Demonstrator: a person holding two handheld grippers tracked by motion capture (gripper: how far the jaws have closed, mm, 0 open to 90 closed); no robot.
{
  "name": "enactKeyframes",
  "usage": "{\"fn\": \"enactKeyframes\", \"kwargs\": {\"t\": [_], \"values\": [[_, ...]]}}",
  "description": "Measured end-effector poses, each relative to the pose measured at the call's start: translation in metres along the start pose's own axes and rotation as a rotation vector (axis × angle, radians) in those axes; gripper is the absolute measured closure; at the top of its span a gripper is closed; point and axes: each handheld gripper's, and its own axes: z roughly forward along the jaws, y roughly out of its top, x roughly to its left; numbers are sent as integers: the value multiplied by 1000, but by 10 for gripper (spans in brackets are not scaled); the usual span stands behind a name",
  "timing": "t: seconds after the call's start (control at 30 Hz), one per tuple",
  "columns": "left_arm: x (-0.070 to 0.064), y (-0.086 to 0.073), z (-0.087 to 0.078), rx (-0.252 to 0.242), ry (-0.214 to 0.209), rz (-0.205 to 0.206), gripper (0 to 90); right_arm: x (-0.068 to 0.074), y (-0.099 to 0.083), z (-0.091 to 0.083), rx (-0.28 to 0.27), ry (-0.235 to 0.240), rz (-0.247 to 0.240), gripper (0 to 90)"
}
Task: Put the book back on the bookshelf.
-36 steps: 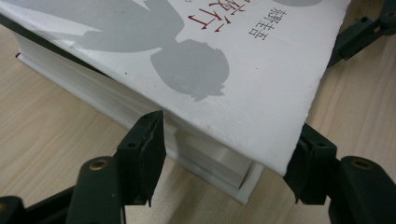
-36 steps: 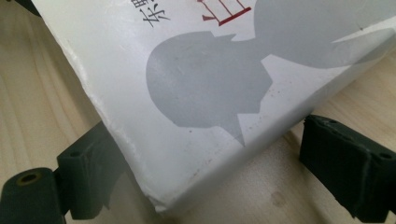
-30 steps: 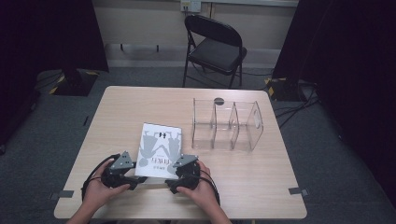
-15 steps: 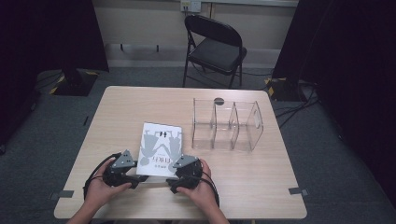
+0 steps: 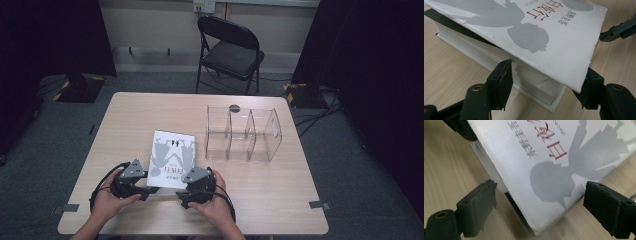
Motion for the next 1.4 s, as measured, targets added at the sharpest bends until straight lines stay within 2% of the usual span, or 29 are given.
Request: {"fn": "enactKeyframes", "kwargs": {"t": [0.03, 0.1, 0.13, 0.2, 0.27, 0.3, 0.4, 0.5, 0.53, 0.57, 0.67, 0.7, 0.77, 0.87, 0.93, 1.0, 1.03, 1.07, 1.1, 1.17, 1.27, 1.3, 1.33, 1.37, 1.4], "values": [[0, 1, 1, -9, 2, -7, 368, 1, 5, 0, -8, -1, -24, 99], [0, 2, 1, -12, 2, -11, 368, 2, 6, 0, 0, -2, -22, 100], [1, 3, 1, -5, 0, 8, 368, 4, 11, 2, -19, -1, -36, 115], [0, 4, 0, -6, 2, -1, 368, 5, 12, 4, -16, 0, -42, 115], [2, 6, 0, -5, -4, 11, 369, 6, 15, 8, -18, -4, -59, 113], [1, 6, 1, -15, 1, -1, 368, 7, 17, 13, -22, -37, -69, 113], [1, 7, 0, -5, 1, 8, 368, 7, 18, 15, -38, -42, -61, 113], [1, 7, 1, -15, -7, -10, 368, 11, 20, 20, -44, -81, -96, 108], [1, 7, 1, -15, -7, -10, 368, 11, 20, 20, -44, -81, -96, 108], [1, 8, 0, 0, 1, 8, 368, 12, 20, 21, -44, -87, -102, 102], [0, 9, 0, -11, 6, -2, 368, 13, 21, 23, -47, -102, -114, 131], [-1, 9, 0, -3, 10, 2, 369, 14, 21, 24, -39, -122, -146, 152], [0, 9, -1, 4, 10, 14, 369, 14, 22, 24, -32, -131, -169, 169], [0, 10, 0, -3, 5, 14, 370, 14, 22, 23, -36, -131, -175, 187], [1, 10, 0, -13, 20, 11, 369, 18, 22, 21, -46, -151, -195, 274], [1, 9, 1, -25, 20, 6, 369, 20, 20, 19, -59, -169, -217, 314], [0, 7, 1, -53, 30, 17, 357, 19, 21, 18, -58, -162, -222, 329], [0, 7, 1, -53, 30, 17, 316, 19, 21, 18, -58, -162, -222, 329], [0, 8, -2, -68, 19, 30, 283, 19, 22, 15, -50, -169, -239, 376], [-1, 7, -4, -65, 36, 53, 269, 20, 23, 13, -45, -183, -255, 430], [3, 4, -3, -52, 31, 54, 204, 18, 26, 9, -44, -187, -250, 469], [5, 2, -2, -26, 20, 65, 176, 17, 28, 5, -44, -200, -259, 508], [6, 0, -1, -19, 24, 75, 176, 17, 28, 5, -44, -200, -259, 508], [10, -4, -1, -3, -4, 92, 198, 14, 30, 3, -37, -202, -251, 536], [10, -4, -1, -3, -4, 92, 196, 14, 32, 1, -26, -208, -257, 550]]}}
